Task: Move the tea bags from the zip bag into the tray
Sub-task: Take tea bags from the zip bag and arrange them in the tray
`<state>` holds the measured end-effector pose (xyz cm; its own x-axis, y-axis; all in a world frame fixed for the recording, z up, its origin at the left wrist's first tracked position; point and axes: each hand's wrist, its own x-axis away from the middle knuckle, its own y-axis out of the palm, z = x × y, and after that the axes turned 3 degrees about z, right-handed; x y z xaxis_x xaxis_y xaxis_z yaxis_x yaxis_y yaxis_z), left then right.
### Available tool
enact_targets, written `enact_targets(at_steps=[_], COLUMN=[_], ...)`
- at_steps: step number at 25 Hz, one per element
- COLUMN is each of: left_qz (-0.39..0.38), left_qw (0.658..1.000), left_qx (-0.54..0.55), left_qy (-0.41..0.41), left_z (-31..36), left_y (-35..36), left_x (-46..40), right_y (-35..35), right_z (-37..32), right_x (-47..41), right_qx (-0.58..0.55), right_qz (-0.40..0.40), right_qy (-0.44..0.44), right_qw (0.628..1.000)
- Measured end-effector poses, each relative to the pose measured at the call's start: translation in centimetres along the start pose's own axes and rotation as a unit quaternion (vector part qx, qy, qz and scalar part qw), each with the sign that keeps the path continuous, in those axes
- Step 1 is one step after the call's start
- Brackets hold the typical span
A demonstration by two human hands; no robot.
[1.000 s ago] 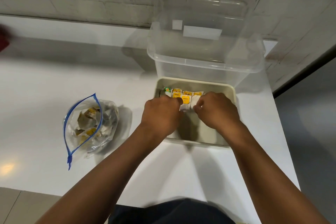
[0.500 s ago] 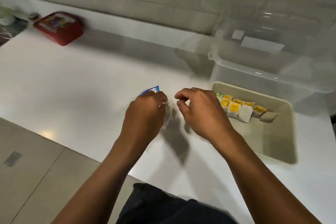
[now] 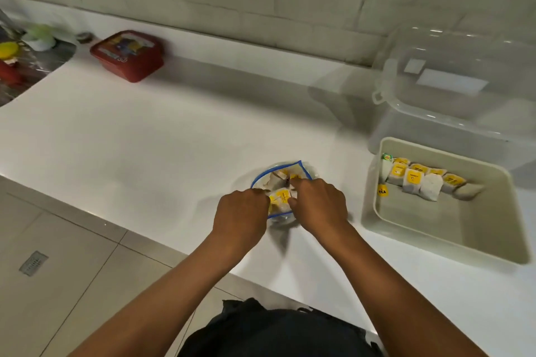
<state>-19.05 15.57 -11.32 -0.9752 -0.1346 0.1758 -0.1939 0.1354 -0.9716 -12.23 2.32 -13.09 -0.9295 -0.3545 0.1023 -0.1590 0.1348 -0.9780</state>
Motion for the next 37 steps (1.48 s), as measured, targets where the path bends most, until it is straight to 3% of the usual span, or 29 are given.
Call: enact_targets(at_steps=[7, 11, 17, 21, 25, 27, 33, 37], left_qz=[0.027, 0.066, 0.13, 0.208, 0.234, 0.232, 0.19, 0.169], left_qw=[0.998, 0.994, 0.974, 0.931, 0.922, 0.917, 0.889, 0.907], left_qx=[-0.005, 0.058, 0.177, 0.296, 0.299, 0.318, 0.412, 0.379], left_qy=[0.051, 0.067, 0.061, 0.048, 0.074, 0.069, 0.059, 0.069], left_z=[-1.4, -2.2, -3.0, -3.0, -3.2, -3.4, -5.2, -5.4], left_y=[0.6, 1.2, 1.9, 0.8, -0.1, -0.2, 0.7, 1.3], left_x=[0.2, 0.2, -0.6, -0.6, -1.3, -1.6, -2.6, -2.4], right_y=[1.3, 1.6, -0.2, -1.1, -2.3, -2.6, -2.4, -1.1], right_z=[-0.7, -1.2, -1.5, -1.5, -1.9, -2.1, -1.9, -2.2], right_x=[0.3, 0.4, 0.3, 0.4, 0.7, 0.8, 1.4, 1.8], right_qx=[-0.101, -0.152, -0.189, -0.161, -0.135, -0.142, -0.32, -0.31], right_qz=[-0.007, 0.045, 0.088, 0.095, 0.098, 0.114, 0.107, 0.096], right_qy=[0.043, 0.077, 0.012, -0.034, -0.05, -0.04, -0.001, 0.014], right_qw=[0.994, 0.984, 0.978, 0.982, 0.985, 0.982, 0.942, 0.946])
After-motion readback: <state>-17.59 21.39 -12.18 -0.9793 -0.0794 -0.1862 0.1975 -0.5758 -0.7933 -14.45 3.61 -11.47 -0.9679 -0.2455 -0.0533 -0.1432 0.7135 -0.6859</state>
